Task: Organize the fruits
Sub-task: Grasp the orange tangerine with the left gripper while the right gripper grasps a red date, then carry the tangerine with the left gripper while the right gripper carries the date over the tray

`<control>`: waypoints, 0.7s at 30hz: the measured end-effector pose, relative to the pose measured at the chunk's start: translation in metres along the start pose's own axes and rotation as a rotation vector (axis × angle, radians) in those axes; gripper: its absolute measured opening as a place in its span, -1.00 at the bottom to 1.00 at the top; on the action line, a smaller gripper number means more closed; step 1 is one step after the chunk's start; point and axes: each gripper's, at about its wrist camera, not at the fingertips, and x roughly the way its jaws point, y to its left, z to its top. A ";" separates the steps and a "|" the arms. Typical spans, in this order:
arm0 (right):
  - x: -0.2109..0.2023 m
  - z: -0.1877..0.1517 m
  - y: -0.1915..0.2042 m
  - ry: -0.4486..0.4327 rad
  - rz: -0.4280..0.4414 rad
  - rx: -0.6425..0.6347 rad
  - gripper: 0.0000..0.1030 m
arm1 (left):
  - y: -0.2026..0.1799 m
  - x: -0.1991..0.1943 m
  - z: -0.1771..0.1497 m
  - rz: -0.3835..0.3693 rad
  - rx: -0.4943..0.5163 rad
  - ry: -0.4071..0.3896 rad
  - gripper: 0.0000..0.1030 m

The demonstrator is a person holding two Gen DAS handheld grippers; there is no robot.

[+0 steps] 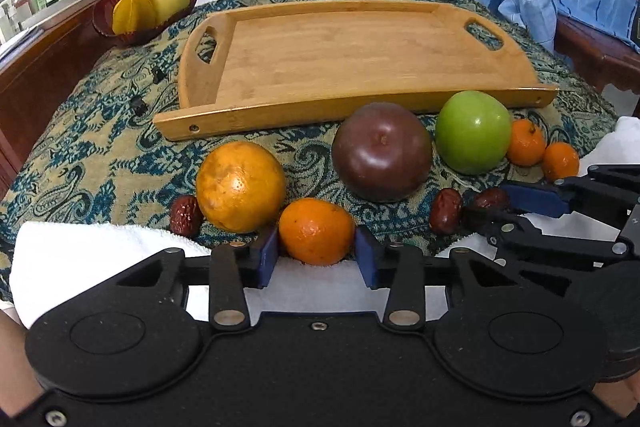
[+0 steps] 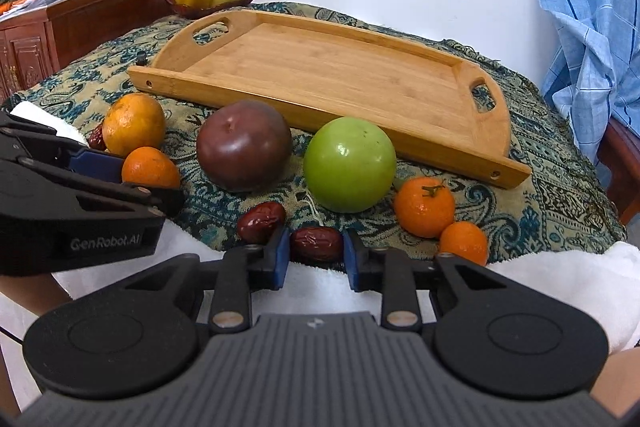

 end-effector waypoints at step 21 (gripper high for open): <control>-0.029 0.058 -0.040 -0.152 0.020 0.123 -0.36 | 0.006 -0.035 0.062 -0.023 -0.028 -0.125 -0.26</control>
